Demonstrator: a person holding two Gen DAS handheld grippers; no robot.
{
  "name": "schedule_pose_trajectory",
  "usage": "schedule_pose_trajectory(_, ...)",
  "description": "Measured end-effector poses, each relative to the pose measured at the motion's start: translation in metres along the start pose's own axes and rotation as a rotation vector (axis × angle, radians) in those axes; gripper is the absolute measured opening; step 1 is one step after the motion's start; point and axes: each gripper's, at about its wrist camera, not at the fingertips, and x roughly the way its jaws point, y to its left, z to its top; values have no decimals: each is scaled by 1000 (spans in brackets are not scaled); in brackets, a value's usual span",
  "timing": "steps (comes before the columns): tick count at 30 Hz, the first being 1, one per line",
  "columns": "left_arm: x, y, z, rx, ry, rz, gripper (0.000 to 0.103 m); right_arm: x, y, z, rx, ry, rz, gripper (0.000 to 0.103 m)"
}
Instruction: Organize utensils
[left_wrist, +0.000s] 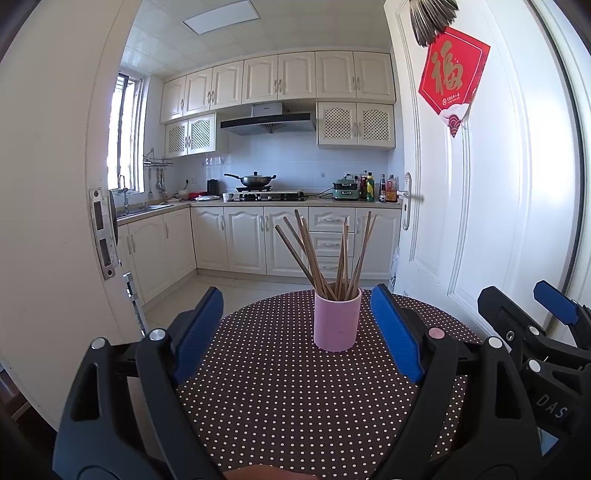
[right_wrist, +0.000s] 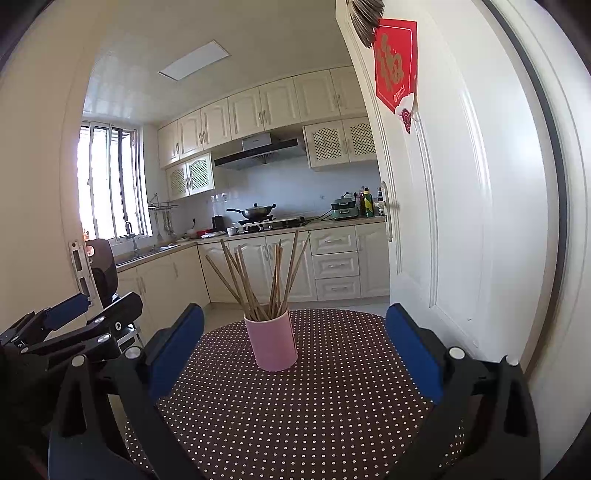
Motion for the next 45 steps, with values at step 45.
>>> schedule_pose_trajectory(45, 5, -2, -3, -10, 31, 5, 85, -2, -8, -5, 41, 9, -9, 95)
